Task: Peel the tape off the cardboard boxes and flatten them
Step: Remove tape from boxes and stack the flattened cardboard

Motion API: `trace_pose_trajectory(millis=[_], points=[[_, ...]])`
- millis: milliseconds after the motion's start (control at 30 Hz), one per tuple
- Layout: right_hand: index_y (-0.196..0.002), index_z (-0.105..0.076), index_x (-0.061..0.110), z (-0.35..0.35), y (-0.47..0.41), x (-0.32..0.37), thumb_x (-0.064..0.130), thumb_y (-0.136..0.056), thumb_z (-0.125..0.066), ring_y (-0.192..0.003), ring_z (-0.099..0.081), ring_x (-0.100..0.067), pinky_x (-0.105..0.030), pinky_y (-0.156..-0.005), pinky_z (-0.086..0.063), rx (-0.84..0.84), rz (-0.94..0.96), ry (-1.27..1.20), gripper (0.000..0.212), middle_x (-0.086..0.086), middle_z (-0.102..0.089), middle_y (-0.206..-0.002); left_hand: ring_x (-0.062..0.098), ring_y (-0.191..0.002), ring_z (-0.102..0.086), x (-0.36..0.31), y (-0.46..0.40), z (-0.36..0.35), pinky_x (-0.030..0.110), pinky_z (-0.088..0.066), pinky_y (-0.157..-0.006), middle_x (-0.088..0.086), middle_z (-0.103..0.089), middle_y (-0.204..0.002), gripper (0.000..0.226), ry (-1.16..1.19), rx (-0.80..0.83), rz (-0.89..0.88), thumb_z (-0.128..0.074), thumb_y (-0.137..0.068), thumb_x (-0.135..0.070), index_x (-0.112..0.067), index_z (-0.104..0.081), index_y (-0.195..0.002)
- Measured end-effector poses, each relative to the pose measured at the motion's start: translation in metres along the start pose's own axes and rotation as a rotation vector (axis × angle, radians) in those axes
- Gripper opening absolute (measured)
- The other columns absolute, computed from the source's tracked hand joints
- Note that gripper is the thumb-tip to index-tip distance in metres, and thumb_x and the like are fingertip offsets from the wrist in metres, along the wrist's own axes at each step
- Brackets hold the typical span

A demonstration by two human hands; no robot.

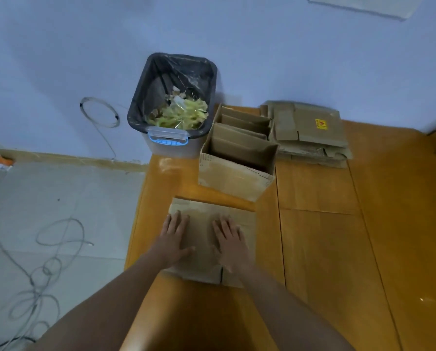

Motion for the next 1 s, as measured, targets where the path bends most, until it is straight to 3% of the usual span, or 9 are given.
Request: trace_pose_trajectory(millis=[100,267,367,533,767,867,933,1000], points=[[-0.151,0.014,0.02,-0.011,-0.002,-0.012,0.044,-0.103,-0.022,-0.14,0.031,-0.02,-0.039,-0.117,0.013,0.012,0.001,0.052,0.064,-0.002,0.028,-0.155,0.027,-0.144,0.029,-0.005,-0.01,-0.013,0.047,0.012,-0.117,0.005,0.034,-0.154,0.103,-0.152,0.048,-0.031,-0.048,-0.088,-0.066,-0.022,0.02,-0.151],[-0.146,0.023,0.024,-0.022,-0.002,-0.013,0.047,-0.103,-0.016,-0.138,0.036,-0.02,-0.033,-0.106,0.032,-0.014,0.046,0.017,0.063,0.001,0.037,-0.149,0.027,-0.127,0.049,0.001,-0.017,-0.04,0.05,0.021,-0.112,0.005,0.053,-0.137,0.121,-0.203,0.108,-0.028,-0.052,-0.077,-0.077,-0.021,0.038,-0.136],[-0.142,0.029,0.026,-0.029,-0.006,-0.017,0.051,-0.098,-0.004,-0.137,0.039,-0.019,-0.036,-0.108,0.03,-0.022,0.032,0.044,0.061,0.002,0.041,-0.148,0.023,-0.118,0.059,0.008,-0.025,-0.048,0.05,0.025,-0.109,0.003,0.062,-0.13,0.123,-0.199,0.134,-0.023,-0.048,-0.075,-0.081,-0.022,0.043,-0.132],[-0.147,0.021,0.02,-0.03,-0.007,-0.018,0.051,-0.095,0.001,-0.141,0.029,-0.025,-0.042,-0.112,0.024,-0.062,0.039,0.077,0.063,-0.001,0.03,-0.154,0.023,-0.121,0.058,0.01,-0.027,-0.052,0.045,0.035,-0.1,0.003,0.062,-0.131,0.122,-0.199,0.124,-0.036,-0.047,-0.074,-0.083,-0.026,0.043,-0.133],[-0.146,0.024,0.018,-0.03,-0.007,-0.019,0.052,-0.097,-0.002,-0.141,0.029,-0.028,-0.046,-0.114,0.02,-0.098,-0.002,0.166,0.065,-0.009,0.032,-0.153,0.026,-0.126,0.052,0.007,-0.029,-0.048,0.054,0.019,-0.112,0.002,0.059,-0.133,0.121,-0.198,0.091,-0.035,-0.047,-0.072,-0.084,-0.029,0.044,-0.131],[-0.147,0.023,0.03,-0.027,0.005,-0.024,0.057,-0.094,0.001,-0.143,0.024,-0.035,-0.054,-0.113,0.014,-0.159,-0.164,0.171,0.064,-0.016,0.029,-0.154,0.023,-0.131,0.046,0.005,-0.024,-0.041,0.052,0.016,-0.114,0.0,0.051,-0.14,0.121,-0.166,0.009,-0.046,-0.052,-0.072,-0.082,-0.031,0.036,-0.136],[-0.149,0.014,0.034,-0.025,0.015,-0.025,0.059,-0.094,-0.004,-0.144,0.01,-0.042,-0.059,-0.114,0.002,-0.209,-0.287,0.131,0.063,-0.017,0.02,-0.156,0.021,-0.137,0.039,0.005,-0.018,-0.037,0.05,0.013,-0.115,-0.001,0.043,-0.148,0.119,-0.132,-0.059,-0.047,-0.055,-0.072,-0.08,-0.033,0.029,-0.142],[-0.148,0.016,0.036,-0.03,0.023,-0.027,0.061,-0.095,-0.011,-0.143,0.008,-0.048,-0.063,-0.112,-0.003,-0.199,-0.356,0.051,0.064,-0.014,0.019,-0.157,0.021,-0.143,0.03,0.004,-0.012,-0.036,0.05,0.009,-0.117,0.0,0.032,-0.156,0.114,-0.091,-0.11,-0.035,-0.057,-0.074,-0.076,-0.033,0.016,-0.15]])
Point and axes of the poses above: each hand's wrist, its own y-axis away from the middle knuckle, its own z-axis out of the back of the hand, x = y × z, the point moved 9 cm from there along -y, towards the middle knuckle
